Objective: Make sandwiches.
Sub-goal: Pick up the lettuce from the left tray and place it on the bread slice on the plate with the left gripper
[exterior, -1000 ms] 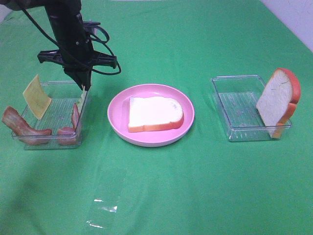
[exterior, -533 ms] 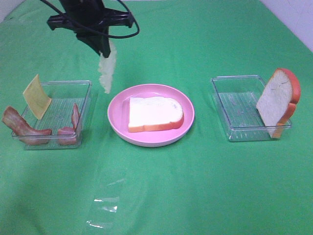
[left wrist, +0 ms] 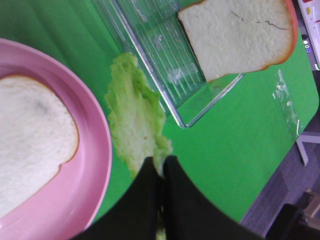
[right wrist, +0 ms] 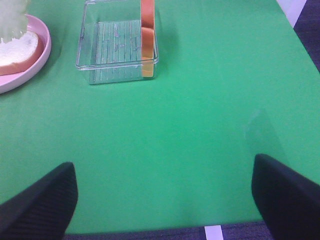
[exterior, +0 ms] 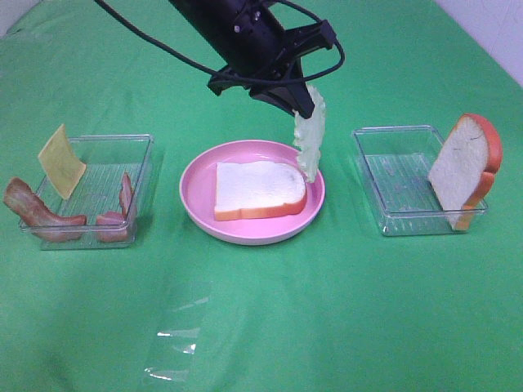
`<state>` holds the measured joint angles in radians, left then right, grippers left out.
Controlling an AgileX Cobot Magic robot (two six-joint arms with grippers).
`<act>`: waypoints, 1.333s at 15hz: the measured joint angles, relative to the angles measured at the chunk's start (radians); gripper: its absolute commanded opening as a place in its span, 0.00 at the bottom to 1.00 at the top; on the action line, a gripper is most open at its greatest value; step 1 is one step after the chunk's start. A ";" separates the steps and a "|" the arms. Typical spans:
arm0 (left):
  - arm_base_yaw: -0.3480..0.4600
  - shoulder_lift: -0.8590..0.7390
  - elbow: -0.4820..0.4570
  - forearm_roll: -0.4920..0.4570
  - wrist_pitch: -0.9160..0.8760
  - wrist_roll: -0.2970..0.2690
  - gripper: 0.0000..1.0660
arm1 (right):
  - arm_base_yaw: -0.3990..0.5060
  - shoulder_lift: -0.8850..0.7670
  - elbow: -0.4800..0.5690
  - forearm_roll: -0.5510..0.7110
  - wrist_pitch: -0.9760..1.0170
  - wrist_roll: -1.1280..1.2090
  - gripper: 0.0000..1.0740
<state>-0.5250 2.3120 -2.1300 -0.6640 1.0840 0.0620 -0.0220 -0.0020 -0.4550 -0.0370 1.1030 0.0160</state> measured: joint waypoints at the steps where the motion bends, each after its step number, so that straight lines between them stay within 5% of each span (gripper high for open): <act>1: 0.000 0.019 0.000 -0.021 -0.011 0.009 0.00 | 0.000 0.000 0.000 0.001 0.000 0.000 0.83; 5: 0.000 0.081 0.000 -0.034 -0.018 0.034 0.00 | 0.000 0.000 0.000 0.001 0.000 0.000 0.83; 9: 0.000 0.095 0.000 0.090 -0.019 0.038 0.00 | 0.000 0.000 0.000 0.001 0.000 0.000 0.83; 12: 0.000 0.096 0.000 0.270 -0.054 -0.017 0.00 | 0.000 0.000 0.000 0.001 0.000 0.000 0.83; 20: 0.000 0.096 0.000 0.340 -0.067 -0.043 0.01 | 0.000 0.000 0.000 0.001 0.000 0.000 0.83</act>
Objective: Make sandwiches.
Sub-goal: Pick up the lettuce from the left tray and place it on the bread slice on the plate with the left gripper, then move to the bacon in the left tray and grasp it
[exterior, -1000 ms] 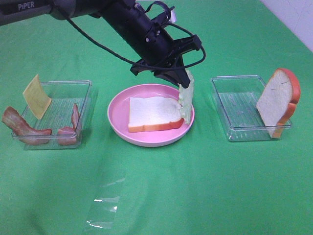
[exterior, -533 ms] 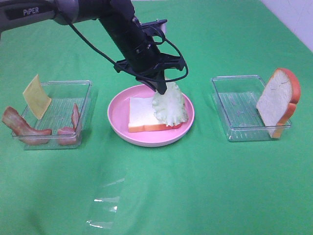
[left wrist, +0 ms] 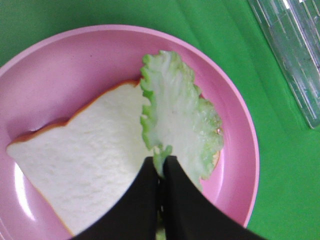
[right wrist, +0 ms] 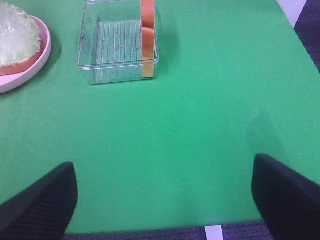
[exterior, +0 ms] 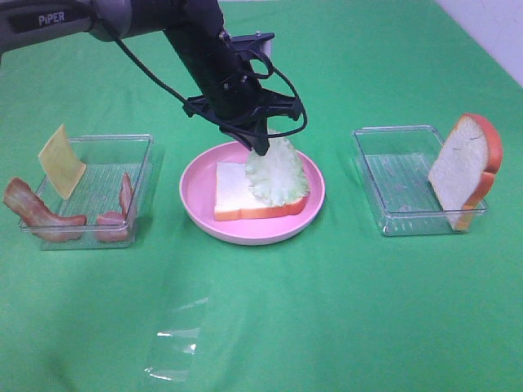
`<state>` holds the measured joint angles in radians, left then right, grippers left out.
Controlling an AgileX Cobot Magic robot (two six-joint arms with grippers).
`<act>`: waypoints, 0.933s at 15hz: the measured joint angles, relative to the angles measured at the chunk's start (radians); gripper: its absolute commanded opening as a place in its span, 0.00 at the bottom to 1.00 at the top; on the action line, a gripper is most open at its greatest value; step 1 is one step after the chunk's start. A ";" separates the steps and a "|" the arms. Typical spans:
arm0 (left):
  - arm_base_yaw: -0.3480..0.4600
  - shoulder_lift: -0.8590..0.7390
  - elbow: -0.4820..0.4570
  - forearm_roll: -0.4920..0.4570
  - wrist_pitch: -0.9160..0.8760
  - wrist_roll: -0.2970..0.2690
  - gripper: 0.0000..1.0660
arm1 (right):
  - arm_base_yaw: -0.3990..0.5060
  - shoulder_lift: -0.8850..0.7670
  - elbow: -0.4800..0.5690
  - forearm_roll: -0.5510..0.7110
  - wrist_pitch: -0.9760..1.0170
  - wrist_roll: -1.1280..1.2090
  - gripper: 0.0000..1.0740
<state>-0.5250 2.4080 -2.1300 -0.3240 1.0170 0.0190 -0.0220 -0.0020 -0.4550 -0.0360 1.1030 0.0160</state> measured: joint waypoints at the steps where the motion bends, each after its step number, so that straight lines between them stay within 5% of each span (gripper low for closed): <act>1: 0.000 0.000 0.000 0.001 0.000 -0.003 0.05 | 0.000 0.000 0.000 0.000 0.000 0.000 0.83; 3: 0.000 0.000 0.000 0.028 0.004 -0.031 0.30 | 0.000 0.000 0.000 0.000 0.000 0.000 0.83; 6: 0.000 0.000 0.000 0.118 0.029 -0.109 0.95 | 0.000 0.000 0.000 0.000 0.000 0.000 0.83; 14: 0.000 -0.136 -0.090 0.230 0.191 -0.171 0.96 | 0.000 0.000 0.000 0.000 0.000 0.000 0.83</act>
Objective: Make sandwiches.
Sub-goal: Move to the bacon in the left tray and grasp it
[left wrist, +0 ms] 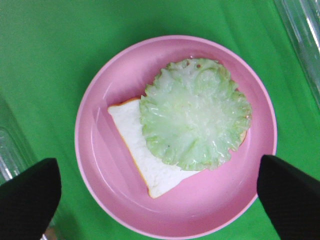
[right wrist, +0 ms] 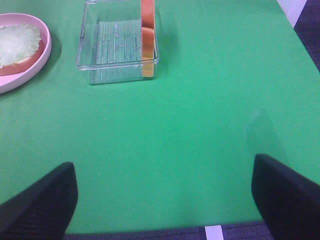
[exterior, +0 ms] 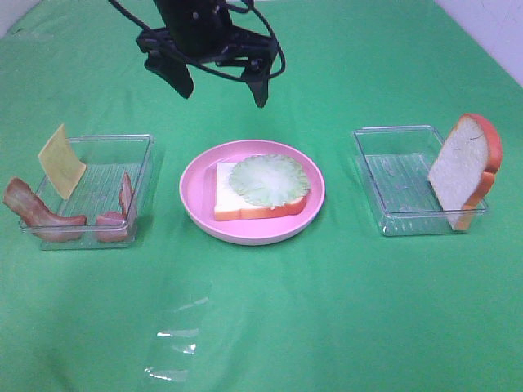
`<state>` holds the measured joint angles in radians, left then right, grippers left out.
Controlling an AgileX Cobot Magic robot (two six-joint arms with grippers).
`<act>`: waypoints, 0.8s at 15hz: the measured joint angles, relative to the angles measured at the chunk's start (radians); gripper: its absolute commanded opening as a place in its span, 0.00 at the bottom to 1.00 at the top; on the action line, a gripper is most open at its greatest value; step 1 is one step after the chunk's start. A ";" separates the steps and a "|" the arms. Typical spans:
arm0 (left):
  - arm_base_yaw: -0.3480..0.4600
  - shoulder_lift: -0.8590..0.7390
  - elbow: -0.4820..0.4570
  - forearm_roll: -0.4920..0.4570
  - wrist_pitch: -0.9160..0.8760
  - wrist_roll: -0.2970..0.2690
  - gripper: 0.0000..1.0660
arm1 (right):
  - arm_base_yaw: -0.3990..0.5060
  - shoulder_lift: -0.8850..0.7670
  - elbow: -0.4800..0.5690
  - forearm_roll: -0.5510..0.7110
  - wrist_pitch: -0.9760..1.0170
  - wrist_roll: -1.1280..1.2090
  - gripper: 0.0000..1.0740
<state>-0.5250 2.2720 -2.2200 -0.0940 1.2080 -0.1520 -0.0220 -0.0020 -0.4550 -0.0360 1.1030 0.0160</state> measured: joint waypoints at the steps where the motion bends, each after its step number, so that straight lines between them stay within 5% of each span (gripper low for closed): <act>1: 0.000 -0.042 0.026 0.010 -0.001 -0.019 0.96 | 0.000 0.000 0.000 0.000 0.000 0.000 0.83; 3: 0.000 -0.129 0.132 0.036 -0.001 -0.048 0.96 | 0.000 0.000 0.000 0.000 0.000 0.000 0.83; 4: 0.010 -0.241 0.286 0.057 0.005 -0.086 0.96 | 0.000 0.000 0.000 0.000 0.000 0.000 0.83; 6: 0.054 -0.321 0.428 0.075 0.010 -0.114 0.96 | 0.000 0.000 0.000 0.000 0.000 0.000 0.83; 12: 0.132 -0.278 0.571 0.084 0.015 -0.129 0.96 | 0.000 0.000 0.000 0.000 0.000 0.000 0.83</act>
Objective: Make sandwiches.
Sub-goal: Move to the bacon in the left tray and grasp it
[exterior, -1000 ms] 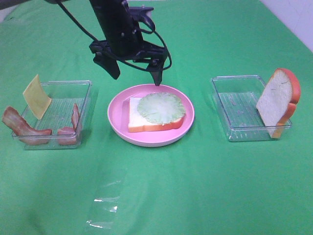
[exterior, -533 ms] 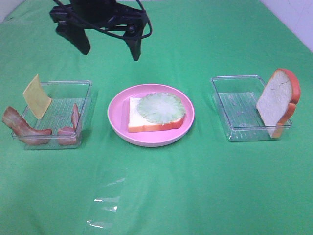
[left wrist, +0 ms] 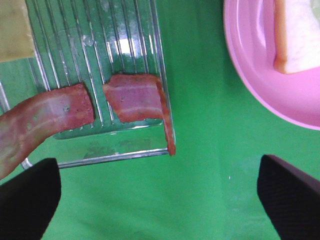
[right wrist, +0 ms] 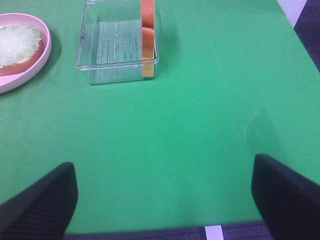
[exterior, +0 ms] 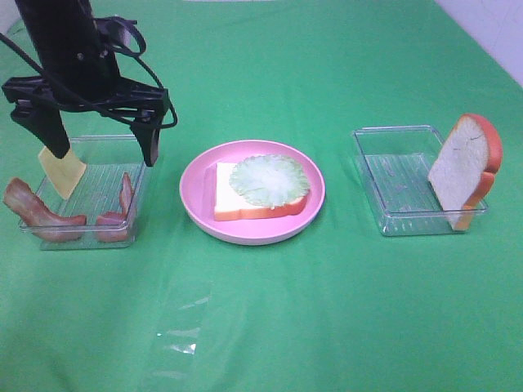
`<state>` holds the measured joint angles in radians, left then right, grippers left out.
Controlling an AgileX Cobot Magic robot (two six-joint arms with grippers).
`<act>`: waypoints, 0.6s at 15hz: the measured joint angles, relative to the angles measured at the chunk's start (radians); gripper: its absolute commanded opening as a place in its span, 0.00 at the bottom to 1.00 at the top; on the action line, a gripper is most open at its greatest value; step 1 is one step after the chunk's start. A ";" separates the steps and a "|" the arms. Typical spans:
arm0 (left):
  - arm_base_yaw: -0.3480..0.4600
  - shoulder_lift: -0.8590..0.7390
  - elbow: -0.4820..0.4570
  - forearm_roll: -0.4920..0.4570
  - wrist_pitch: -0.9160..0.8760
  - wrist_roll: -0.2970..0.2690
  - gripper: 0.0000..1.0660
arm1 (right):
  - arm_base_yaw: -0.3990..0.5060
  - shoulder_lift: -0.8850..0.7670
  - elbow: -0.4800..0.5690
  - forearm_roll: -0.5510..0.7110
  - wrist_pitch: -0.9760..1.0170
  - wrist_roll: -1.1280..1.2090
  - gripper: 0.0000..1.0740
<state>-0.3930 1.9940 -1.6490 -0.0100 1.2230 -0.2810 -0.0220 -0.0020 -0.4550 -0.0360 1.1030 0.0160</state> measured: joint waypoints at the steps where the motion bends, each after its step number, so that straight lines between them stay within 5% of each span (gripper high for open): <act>1: 0.000 0.029 0.000 -0.006 -0.001 0.002 0.96 | 0.000 0.000 0.000 0.000 0.000 0.000 0.83; 7: -0.001 0.159 0.000 -0.030 -0.007 0.006 0.90 | 0.000 0.000 0.000 0.000 0.000 0.000 0.83; 8: -0.001 0.159 0.000 -0.030 -0.017 0.007 0.85 | 0.000 0.000 0.000 0.000 0.000 0.000 0.83; 9: -0.001 0.159 0.000 -0.030 -0.022 0.011 0.67 | 0.000 0.000 0.000 0.000 0.000 0.000 0.83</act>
<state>-0.3940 2.1530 -1.6490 -0.0400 1.2010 -0.2700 -0.0220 -0.0020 -0.4550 -0.0360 1.1030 0.0160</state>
